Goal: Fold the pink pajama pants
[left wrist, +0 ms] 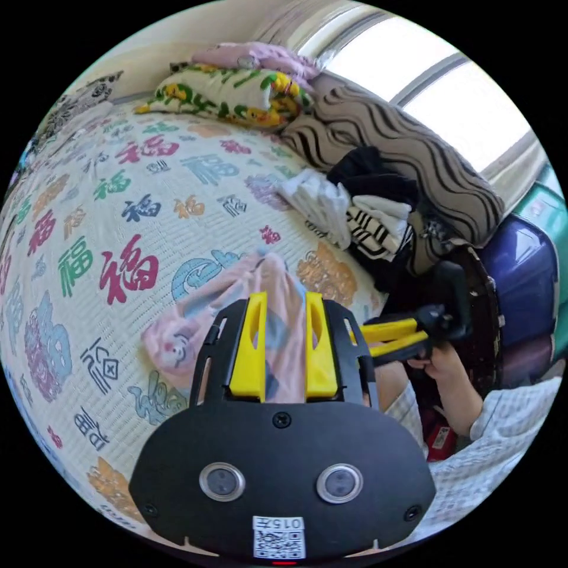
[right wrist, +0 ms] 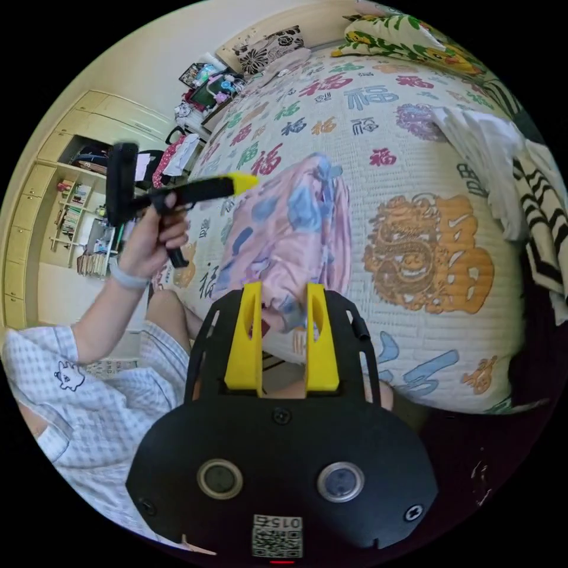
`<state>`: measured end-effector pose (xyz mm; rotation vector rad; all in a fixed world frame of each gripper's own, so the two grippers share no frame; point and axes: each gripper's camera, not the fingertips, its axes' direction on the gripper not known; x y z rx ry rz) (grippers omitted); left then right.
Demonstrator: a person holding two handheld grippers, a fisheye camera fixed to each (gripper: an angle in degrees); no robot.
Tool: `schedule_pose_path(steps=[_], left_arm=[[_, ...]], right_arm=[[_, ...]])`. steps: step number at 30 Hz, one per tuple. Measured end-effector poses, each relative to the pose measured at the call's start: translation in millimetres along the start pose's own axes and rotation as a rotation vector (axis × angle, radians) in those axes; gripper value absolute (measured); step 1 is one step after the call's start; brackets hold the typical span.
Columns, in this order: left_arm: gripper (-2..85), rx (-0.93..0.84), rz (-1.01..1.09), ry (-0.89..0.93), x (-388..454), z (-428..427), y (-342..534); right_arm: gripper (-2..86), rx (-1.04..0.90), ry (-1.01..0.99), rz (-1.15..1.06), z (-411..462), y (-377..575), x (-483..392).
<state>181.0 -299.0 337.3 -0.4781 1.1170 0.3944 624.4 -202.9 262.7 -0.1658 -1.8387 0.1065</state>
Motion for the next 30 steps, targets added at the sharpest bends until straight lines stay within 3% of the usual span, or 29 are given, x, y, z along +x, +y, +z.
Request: schedule_pose_path(steps=[3,6,11,17,21,25,30], left_arm=[[11.7,-0.135,-0.031,-0.025,-5.1,51.4,-37.8],[7.0,-0.253,-0.027,-0.046,-4.6,91.3,-58.0],[2.5,-0.051,0.072,-0.04,26.4,77.2,-71.1],[6.1,-0.179,0.071,-0.11,25.5,128.0,-84.5],[9.2,-0.059,0.079,-0.054,26.2,92.9,-80.7],[9.6,0.037,0.16,-0.163,31.5,54.8,-50.7],[6.5,-0.147,0.145,-0.163,6.7,95.1,-56.8]], right_arm=[[8.5,-0.024,-0.002,0.043,-4.5,2.4,-1.4],[5.2,0.003,-0.008,0.06,-31.8,9.8,2.5],[4.1,0.054,0.024,0.065,-83.9,27.6,3.8],[6.3,-0.077,0.042,0.084,-87.3,20.2,-0.3],[8.0,-0.017,0.097,0.096,-123.6,26.3,-17.2],[7.4,0.112,0.086,0.018,-159.8,18.7,-50.7],[4.6,-0.077,0.186,-0.105,-119.4,-13.7,-86.1]])
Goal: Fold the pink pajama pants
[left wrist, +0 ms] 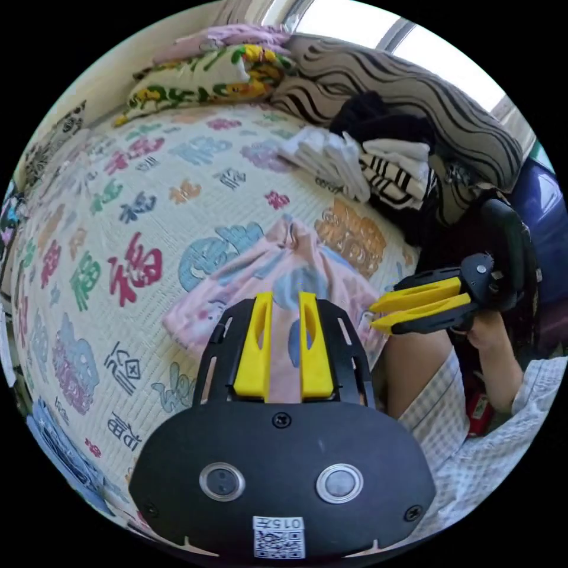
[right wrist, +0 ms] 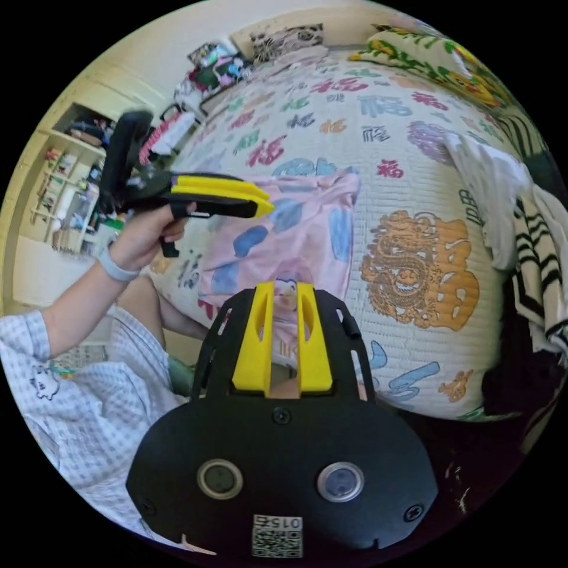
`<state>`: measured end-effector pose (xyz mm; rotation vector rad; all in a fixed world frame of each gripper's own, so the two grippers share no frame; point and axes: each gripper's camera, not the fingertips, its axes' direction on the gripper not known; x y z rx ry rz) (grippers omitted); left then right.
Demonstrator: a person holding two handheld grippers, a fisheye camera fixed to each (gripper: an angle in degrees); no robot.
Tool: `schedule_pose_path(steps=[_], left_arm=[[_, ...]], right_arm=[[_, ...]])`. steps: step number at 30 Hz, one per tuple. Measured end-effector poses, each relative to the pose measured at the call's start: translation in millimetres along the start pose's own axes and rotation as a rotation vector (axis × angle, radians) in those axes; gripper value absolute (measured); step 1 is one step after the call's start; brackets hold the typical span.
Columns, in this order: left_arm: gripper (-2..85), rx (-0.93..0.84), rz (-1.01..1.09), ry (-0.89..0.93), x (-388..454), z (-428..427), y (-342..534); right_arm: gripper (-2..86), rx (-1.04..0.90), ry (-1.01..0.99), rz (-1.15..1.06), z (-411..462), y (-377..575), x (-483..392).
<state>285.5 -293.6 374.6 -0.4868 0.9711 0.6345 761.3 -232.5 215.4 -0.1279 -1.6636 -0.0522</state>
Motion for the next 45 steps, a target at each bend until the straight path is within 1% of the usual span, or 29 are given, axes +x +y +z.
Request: schedule_pose_path(steps=[1,2,4,6,7,10,12,13,14,16,18,19,20,22,23,24,27,30,32,33,35,38,44,45], left_arm=[[4.9,-0.054,0.016,-0.02,-2.4,12.9,-5.9],[2.5,-0.086,0.044,-0.091,-3.2,21.7,-10.1],[1.4,-0.111,0.083,-0.165,-4.3,30.8,-14.9],[1.0,-0.122,0.064,-0.159,-11.3,36.0,-17.7],[1.0,-0.111,0.031,-0.123,-18.1,35.3,-17.7],[2.4,-0.031,0.002,-0.058,-29.1,18.0,-8.0],[4.8,0.042,-0.007,-0.028,-32.5,-3.8,7.3],[6.8,0.079,-0.005,0.005,-33.7,-17.9,21.0],[7.9,0.097,-0.012,0.036,-35.1,-28.1,36.2],[8.5,0.101,-0.021,0.062,-35.8,-34.2,59.4],[8.5,0.079,-0.007,0.03,-34.7,-30.2,77.4],[8.4,0.04,-0.014,-0.019,-36.4,-23.0,85.4],[8.3,0.017,-0.018,-0.041,-39.8,-16.7,91.1],[8.0,0.005,-0.03,-0.068,-46.8,-10.7,97.2],[7.6,0.004,-0.032,-0.084,-51.7,-8.3,99.8],[7.5,0.005,-0.036,-0.089,-54.3,-7.2,100.8],[7.7,0.019,-0.078,-0.065,-70.3,-14.1,102.6],[8.5,0.126,-0.186,0.053,-101.8,-36.1,111.5],[8.9,0.228,-0.325,0.17,-141.8,-47.8,123.5],[9.0,0.246,-0.367,0.205,-153.5,-48.0,126.4],[10.1,0.289,-0.507,0.383,-197.9,-37.8,135.4],[10.7,0.285,-0.561,0.553,-233.3,-20.4,137.3],[10.4,0.281,-0.579,0.746,-281.8,-16.9,145.6],[10.5,0.284,-0.574,0.748,-285.2,-19.1,147.1]], right_arm=[[1.6,-0.057,0.096,-0.03,11.9,0.3,-7.0],[0.8,-0.085,0.133,-0.047,19.0,4.4,-9.4],[0.1,-0.092,0.107,-0.031,16.7,8.7,-7.3],[-0.2,-0.144,0.111,-0.031,13.7,9.2,-5.7],[-0.3,-0.137,0.098,-0.028,10.3,11.2,-3.8],[-0.2,-0.068,0.026,-0.009,-10.1,14.6,4.4],[0.0,0.018,-0.015,0.022,-32.1,12.6,12.7],[0.3,0.098,-0.018,0.034,-49.0,8.5,17.3],[0.6,0.177,-0.018,0.041,-64.8,0.8,21.3],[1.0,0.231,-0.029,0.031,-77.8,-19.5,26.4],[1.0,0.215,-0.029,0.001,-76.4,-48.1,30.1],[0.5,0.178,0.006,0.003,-67.5,-67.4,33.3],[0.2,0.11,0.083,0.014,-53.8,-83.9,37.1],[-0.2,-0.01,0.217,0.013,-28.6,-97.7,45.7],[-0.3,-0.04,0.23,0.008,-18.0,-98.7,53.9],[-0.3,-0.028,0.22,0.011,-17.8,-97.6,58.4],[0.2,0.023,0.153,0.021,-38.5,-91.0,78.5],[2.1,0.074,0.023,0.08,-65.7,-74.0,108.9],[7.5,0.072,-0.198,0.144,-71.1,-59.0,145.8],[9.3,0.062,-0.253,0.178,-69.1,-56.1,156.9],[13.3,0.032,-0.423,0.252,-55.9,-47.1,193.2],[13.6,0.016,-0.566,0.279,-41.2,-44.7,217.9],[12.9,0.01,-0.727,0.315,-35.6,-56.2,263.0],[12.9,0.01,-0.739,0.314,-36.0,-57.9,266.3]])
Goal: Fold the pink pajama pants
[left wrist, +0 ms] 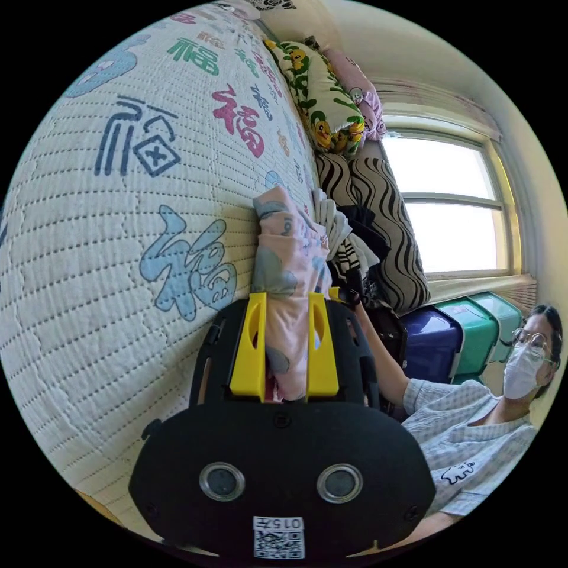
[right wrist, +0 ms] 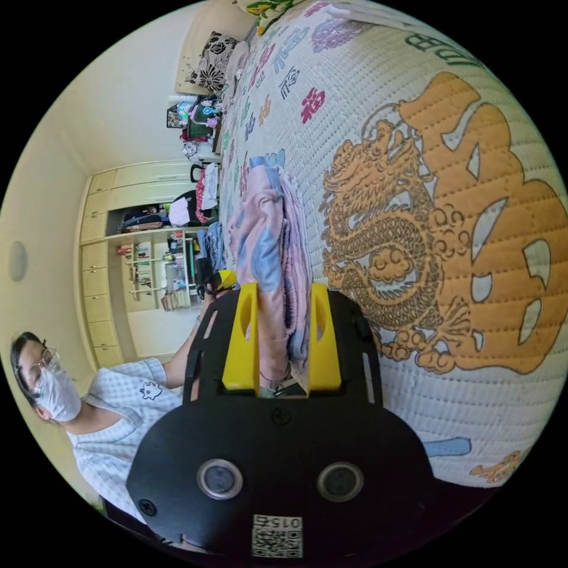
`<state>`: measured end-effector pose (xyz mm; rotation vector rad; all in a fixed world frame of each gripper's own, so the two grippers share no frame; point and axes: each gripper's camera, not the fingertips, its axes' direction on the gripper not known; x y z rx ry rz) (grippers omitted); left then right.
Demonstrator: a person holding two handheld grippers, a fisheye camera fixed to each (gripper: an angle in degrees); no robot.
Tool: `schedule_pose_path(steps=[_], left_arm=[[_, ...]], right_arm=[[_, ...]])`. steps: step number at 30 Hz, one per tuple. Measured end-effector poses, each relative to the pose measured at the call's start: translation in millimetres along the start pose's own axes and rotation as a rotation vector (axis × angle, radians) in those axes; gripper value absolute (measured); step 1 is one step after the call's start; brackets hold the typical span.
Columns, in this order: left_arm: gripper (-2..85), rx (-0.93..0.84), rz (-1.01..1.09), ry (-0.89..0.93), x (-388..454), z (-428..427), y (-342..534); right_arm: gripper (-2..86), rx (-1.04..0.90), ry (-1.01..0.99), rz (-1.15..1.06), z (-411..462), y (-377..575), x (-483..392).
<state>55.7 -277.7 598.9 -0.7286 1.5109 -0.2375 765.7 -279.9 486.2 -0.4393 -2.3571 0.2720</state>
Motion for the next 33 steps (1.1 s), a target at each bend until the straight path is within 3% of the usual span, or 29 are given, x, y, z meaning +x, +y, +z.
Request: schedule_pose_path(steps=[14,18,22,27,33], left_arm=[[13.1,-0.016,0.051,-0.071,-1.4,-39.0,-27.7],[13.6,-0.004,0.022,0.055,-5.4,-32.9,-31.4],[11.4,-0.116,0.053,0.024,0.8,-24.4,-48.0],[6.5,-0.154,0.023,0.131,2.5,-22.3,-50.2],[5.5,-0.085,0.114,0.199,60.3,-38.4,-41.6]], right_arm=[[11.1,-0.076,-0.115,-0.015,-5.1,-68.4,2.4],[10.4,-0.053,-0.143,-0.015,-2.6,-76.1,-1.8],[9.3,-0.056,-0.145,0.005,0.8,-87.3,-11.8],[8.2,-0.047,-0.156,0.008,7.2,-96.3,-30.8],[7.9,-0.038,-0.076,-0.141,-18.9,-95.8,-123.7]])
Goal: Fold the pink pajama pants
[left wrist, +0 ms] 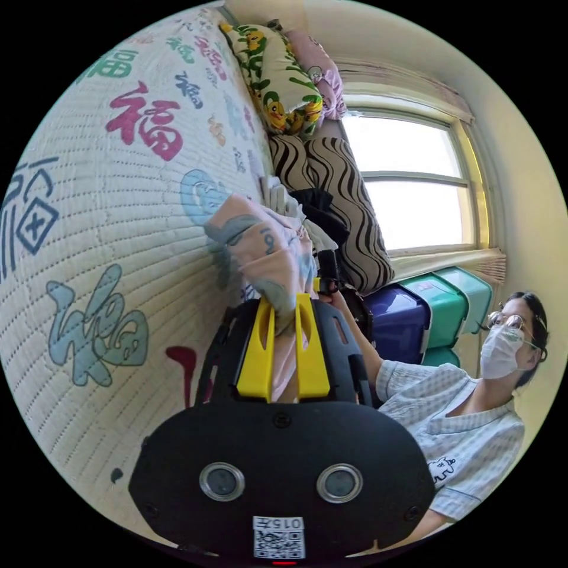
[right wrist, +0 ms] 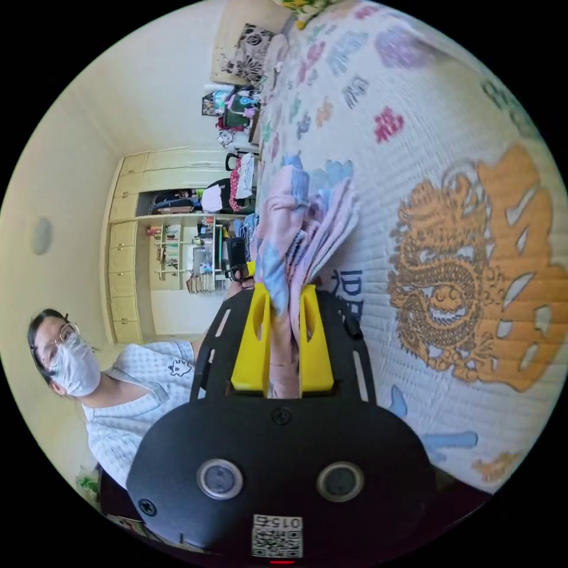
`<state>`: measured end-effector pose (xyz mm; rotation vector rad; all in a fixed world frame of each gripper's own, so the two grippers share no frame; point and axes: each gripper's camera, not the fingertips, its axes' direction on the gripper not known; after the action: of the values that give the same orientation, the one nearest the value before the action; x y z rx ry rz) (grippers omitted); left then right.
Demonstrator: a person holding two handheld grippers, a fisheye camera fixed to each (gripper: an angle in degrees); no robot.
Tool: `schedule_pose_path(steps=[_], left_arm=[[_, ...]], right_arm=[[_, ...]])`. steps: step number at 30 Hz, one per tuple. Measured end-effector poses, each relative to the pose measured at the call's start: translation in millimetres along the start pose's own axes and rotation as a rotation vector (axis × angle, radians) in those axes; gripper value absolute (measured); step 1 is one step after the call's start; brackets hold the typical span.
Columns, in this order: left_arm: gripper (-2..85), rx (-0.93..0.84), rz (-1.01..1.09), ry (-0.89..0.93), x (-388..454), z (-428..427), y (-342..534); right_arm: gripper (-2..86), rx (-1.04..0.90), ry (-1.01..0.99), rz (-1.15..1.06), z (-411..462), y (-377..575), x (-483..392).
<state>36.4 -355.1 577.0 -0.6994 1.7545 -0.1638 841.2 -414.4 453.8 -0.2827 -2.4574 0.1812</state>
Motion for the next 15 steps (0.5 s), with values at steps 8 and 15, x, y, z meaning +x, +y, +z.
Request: schedule_pose_path(steps=[8,15], left_arm=[[5.4,0.053,0.129,0.274,127.7,103.2,-79.1],[5.5,0.028,0.075,0.392,217.4,241.5,-154.2]], right_arm=[[8.1,0.076,0.524,-0.166,-145.2,-25.0,-215.2],[8.2,0.274,0.935,0.016,-252.1,-34.0,-294.0]])
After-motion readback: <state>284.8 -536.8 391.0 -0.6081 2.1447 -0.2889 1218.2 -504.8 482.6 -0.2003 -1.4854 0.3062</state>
